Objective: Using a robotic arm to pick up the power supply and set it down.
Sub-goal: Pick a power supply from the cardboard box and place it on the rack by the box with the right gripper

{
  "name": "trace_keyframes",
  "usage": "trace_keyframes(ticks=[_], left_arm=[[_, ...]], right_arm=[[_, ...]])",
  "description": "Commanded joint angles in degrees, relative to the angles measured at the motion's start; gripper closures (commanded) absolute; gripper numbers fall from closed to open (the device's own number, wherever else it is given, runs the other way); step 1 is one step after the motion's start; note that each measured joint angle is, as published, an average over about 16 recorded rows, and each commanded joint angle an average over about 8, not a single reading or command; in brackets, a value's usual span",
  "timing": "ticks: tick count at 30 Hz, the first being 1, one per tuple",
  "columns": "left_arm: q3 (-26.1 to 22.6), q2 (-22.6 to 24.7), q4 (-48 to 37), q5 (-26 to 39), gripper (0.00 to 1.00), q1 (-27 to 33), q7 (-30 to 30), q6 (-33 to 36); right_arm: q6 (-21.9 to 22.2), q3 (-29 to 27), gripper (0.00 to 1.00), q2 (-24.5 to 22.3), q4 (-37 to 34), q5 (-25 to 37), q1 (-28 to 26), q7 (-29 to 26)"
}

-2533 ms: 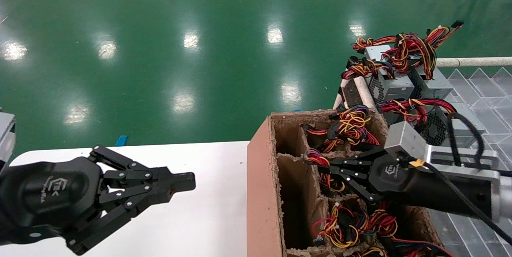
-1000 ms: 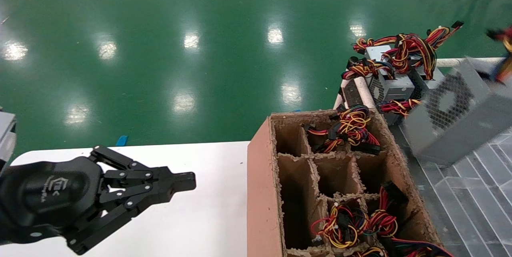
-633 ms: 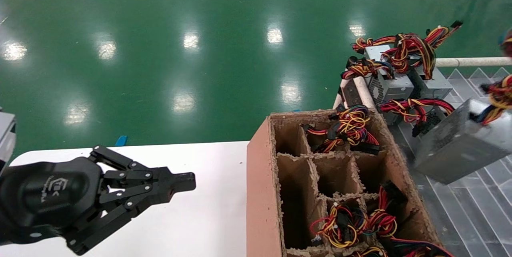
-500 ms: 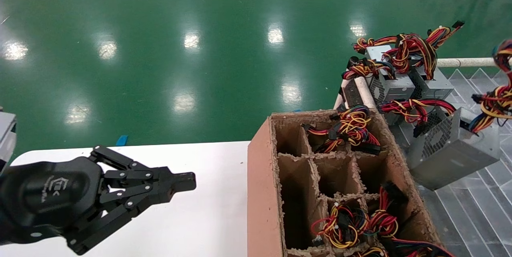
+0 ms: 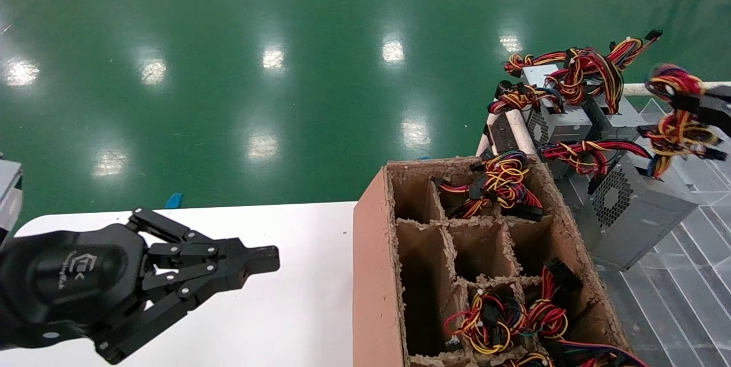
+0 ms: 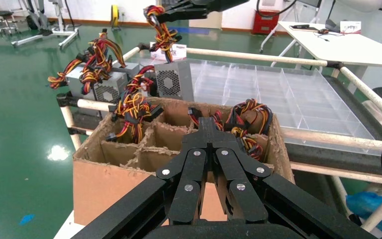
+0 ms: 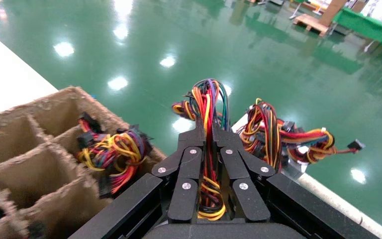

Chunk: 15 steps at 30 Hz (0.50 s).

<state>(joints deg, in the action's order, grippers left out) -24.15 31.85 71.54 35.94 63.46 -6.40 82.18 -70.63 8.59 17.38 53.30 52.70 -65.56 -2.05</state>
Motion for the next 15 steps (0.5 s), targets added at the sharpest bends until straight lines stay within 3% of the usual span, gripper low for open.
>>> trace_keyframes(ticks=[1,15], left_arm=[[0.0,0.0,0.0,0.0,1.00,0.0,0.0,0.0],[0.0,0.0,0.0,0.0,1.00,0.0,0.0,0.0]], right_arm=[[1.0,0.6,1.00,1.1,0.4,1.4,-1.3,0.4],[0.6,5.4,1.00,9.6,-4.1,8.0,-10.3,2.8]])
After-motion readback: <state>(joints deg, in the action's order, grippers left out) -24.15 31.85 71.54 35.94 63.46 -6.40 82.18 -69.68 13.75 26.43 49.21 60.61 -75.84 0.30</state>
